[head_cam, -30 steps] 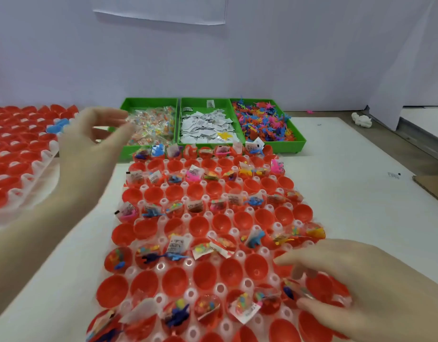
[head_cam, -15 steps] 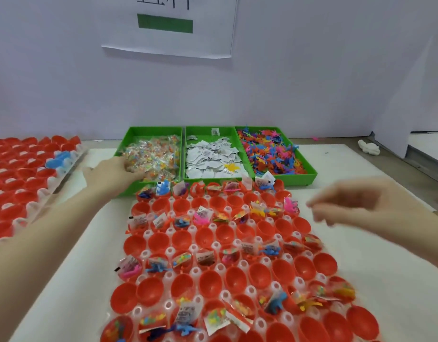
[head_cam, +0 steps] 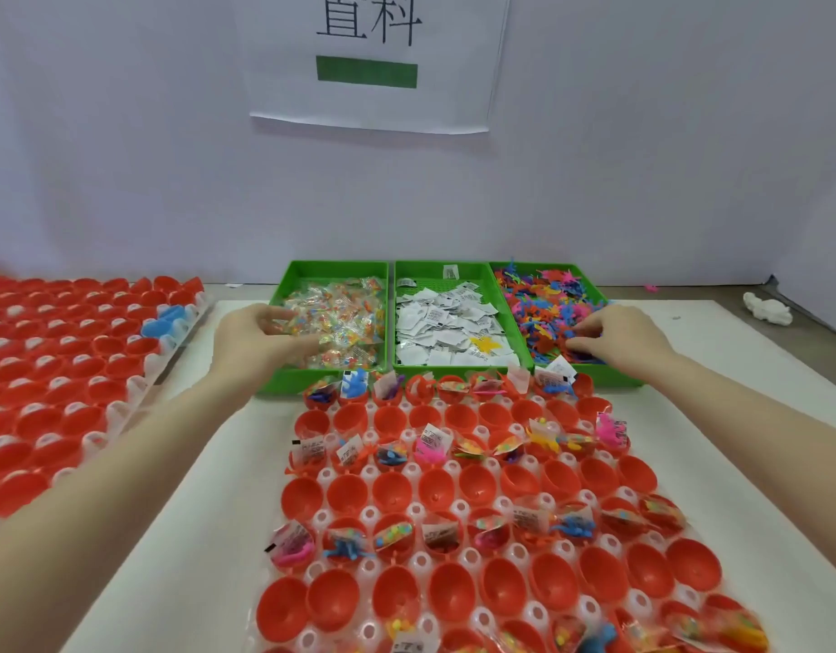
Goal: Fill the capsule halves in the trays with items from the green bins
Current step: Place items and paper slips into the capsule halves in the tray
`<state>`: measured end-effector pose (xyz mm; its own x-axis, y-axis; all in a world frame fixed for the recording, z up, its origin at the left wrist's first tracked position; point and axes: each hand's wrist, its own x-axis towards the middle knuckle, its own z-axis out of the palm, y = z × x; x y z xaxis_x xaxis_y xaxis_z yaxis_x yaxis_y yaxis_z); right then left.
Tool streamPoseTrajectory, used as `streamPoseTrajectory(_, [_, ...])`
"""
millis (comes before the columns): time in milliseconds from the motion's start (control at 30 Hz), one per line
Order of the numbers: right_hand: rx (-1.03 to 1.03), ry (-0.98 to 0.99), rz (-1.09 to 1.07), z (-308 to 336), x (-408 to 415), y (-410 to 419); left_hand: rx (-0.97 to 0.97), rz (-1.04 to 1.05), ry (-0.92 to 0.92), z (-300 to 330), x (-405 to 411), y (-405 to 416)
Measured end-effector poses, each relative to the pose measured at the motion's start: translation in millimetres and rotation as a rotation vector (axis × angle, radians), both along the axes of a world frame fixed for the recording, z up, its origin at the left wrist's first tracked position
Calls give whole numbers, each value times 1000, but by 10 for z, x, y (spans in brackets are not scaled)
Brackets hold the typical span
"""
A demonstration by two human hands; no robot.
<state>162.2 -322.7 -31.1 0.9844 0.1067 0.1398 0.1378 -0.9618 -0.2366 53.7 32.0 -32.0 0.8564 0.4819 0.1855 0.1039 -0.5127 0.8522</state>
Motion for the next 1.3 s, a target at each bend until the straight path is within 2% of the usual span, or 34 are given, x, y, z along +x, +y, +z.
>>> streamPoseTrajectory(133, [56,-180,-94,-43,-2,2,7,-51,43,43,0,53])
streamPoseTrajectory(300, [347,-262,-163,12,49,28,197,-61,-5,-1,-27,46])
streamPoseTrajectory(500, [272,-230,-74,106,26,140,227,-81,21,-10,-60,78])
streamPoseTrajectory(667, [330,-372,-31,166,-6,364,184,-43,-41,-26,-89,132])
streamPoseTrajectory(733, [301,-346,69,169,-20,566,192,-38,-48,-28,-122,123])
streamPoseTrajectory(800, [218,-212,208,162,-58,791,200,-50,-30,-38,-143,116])
streamPoseTrajectory(900, [-98,-2,353,137,-129,1091,234,-63,6,-51,-169,112])
streamPoseTrajectory(967, [-216,-34,392,100,-145,1217,284,-69,16,-56,-191,114])
streamPoseTrajectory(1133, [-269,-128,315,73,-141,1352,415,-66,78,-62,-218,149])
streamPoseTrajectory(1300, [-288,-212,261,83,-149,1323,469,-78,65,-95,-229,169])
